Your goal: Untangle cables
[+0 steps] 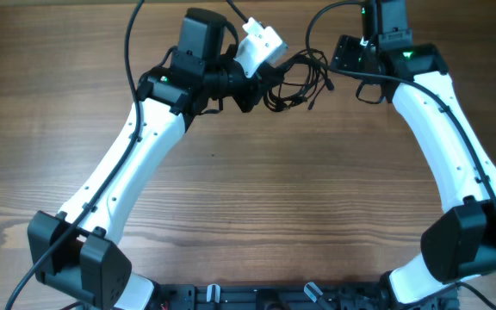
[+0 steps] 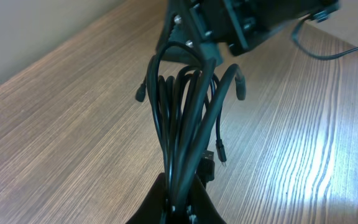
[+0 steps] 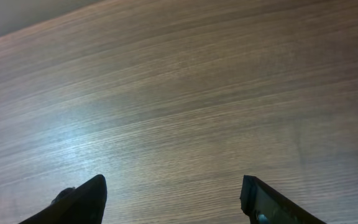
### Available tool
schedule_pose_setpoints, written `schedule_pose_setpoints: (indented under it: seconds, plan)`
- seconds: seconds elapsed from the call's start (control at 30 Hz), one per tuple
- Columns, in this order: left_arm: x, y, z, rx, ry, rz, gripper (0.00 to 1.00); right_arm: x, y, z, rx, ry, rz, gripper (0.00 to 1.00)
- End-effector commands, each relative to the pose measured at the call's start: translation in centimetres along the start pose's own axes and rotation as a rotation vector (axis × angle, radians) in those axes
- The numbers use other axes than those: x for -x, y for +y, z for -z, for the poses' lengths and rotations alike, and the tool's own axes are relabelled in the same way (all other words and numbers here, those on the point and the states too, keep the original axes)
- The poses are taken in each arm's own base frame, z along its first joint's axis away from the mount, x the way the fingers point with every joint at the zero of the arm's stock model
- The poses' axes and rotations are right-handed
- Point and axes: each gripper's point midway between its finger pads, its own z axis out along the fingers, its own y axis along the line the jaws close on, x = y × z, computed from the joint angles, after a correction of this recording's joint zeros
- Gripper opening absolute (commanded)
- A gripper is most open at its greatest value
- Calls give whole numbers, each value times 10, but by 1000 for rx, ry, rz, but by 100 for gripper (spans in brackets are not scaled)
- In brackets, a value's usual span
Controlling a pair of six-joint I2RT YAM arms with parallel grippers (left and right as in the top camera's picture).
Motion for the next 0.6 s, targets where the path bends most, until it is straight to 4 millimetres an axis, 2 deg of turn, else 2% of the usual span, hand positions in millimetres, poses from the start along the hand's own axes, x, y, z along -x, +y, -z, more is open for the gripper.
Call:
schedule_pose_setpoints:
  seconds: [0.0, 0.07, 0.13, 0.17, 0.23, 0.3, 0.37, 0.43, 0.47, 0.5, 0.57]
  plan:
    - [4, 6, 11, 18, -19, 14, 6, 8, 27, 22, 184, -10, 97, 73]
    - [3, 13, 16, 26, -25, 23, 12, 8, 59, 45, 419, -11, 229, 73]
    - [1, 21, 23, 21, -38, 41, 17, 14, 73, 72, 554, -51, 299, 73]
    - [1, 24, 25, 17, -44, 48, 18, 14, 77, 80, 590, -63, 328, 73]
    - [-1, 34, 32, 29, -53, 64, 19, 12, 86, 108, 670, -112, 436, 74]
    - [-3, 42, 37, 46, -55, 76, 20, 8, 83, 122, 668, -130, 482, 78]
    - [-3, 44, 38, 50, -56, 78, 20, 3, 78, 119, 646, -100, 470, 81]
    - [-3, 44, 38, 51, -56, 78, 20, -1, 55, 95, 490, -23, 339, 81]
    - [-4, 46, 39, 61, -54, 79, 27, -11, 46, 77, 440, 46, 286, 79]
    - [-5, 48, 39, 73, -49, 81, 32, -15, 45, 69, 429, 76, 258, 77]
    - [-8, 56, 42, 101, -40, 94, 37, -26, 40, 47, 382, 153, 182, 65]
